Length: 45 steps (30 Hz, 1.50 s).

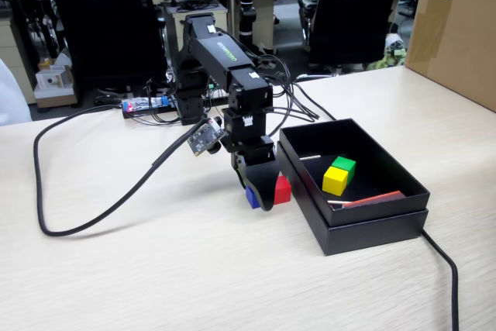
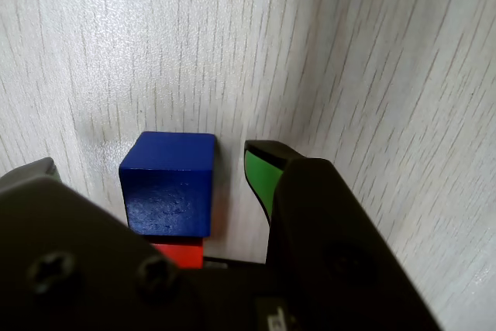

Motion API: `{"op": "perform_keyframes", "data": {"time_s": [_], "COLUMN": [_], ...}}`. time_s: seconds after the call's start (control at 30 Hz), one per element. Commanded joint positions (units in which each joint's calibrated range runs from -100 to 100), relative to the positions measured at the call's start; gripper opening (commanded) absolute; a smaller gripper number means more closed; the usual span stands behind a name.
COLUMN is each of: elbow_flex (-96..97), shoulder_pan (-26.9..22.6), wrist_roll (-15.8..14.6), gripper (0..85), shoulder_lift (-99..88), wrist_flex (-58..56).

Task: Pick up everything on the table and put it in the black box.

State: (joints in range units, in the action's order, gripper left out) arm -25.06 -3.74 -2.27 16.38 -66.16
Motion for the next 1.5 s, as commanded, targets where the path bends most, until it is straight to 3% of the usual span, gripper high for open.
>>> {"op": "perform_keyframes", "data": {"time_s": [0.0,0.2,0.53,0.83,0.93,0.97,1.03,1.47], "elbow_flex": [-4.9,-7.6,-7.8,-15.3,-10.1,-7.1,-5.7,-7.9], "shoulder_pan": [-0.4,-0.2,1.0,-2.9,-2.1,-1.4,-0.4,1.9], "wrist_roll": [-0.6,-0.8,0.7,1.4,0.8,0.8,1.0,0.9], "gripper": [43.1,21.0,20.9,21.0,24.6,38.6,47.2,48.1], "shoulder_lift": [-0.6,0.1,-16.0,-24.9,-24.8,-24.4,-23.3,-9.1], "wrist_flex": [-0.3,-0.3,-1.1,-3.1,-3.1,-3.1,-3.1,-2.9]}}
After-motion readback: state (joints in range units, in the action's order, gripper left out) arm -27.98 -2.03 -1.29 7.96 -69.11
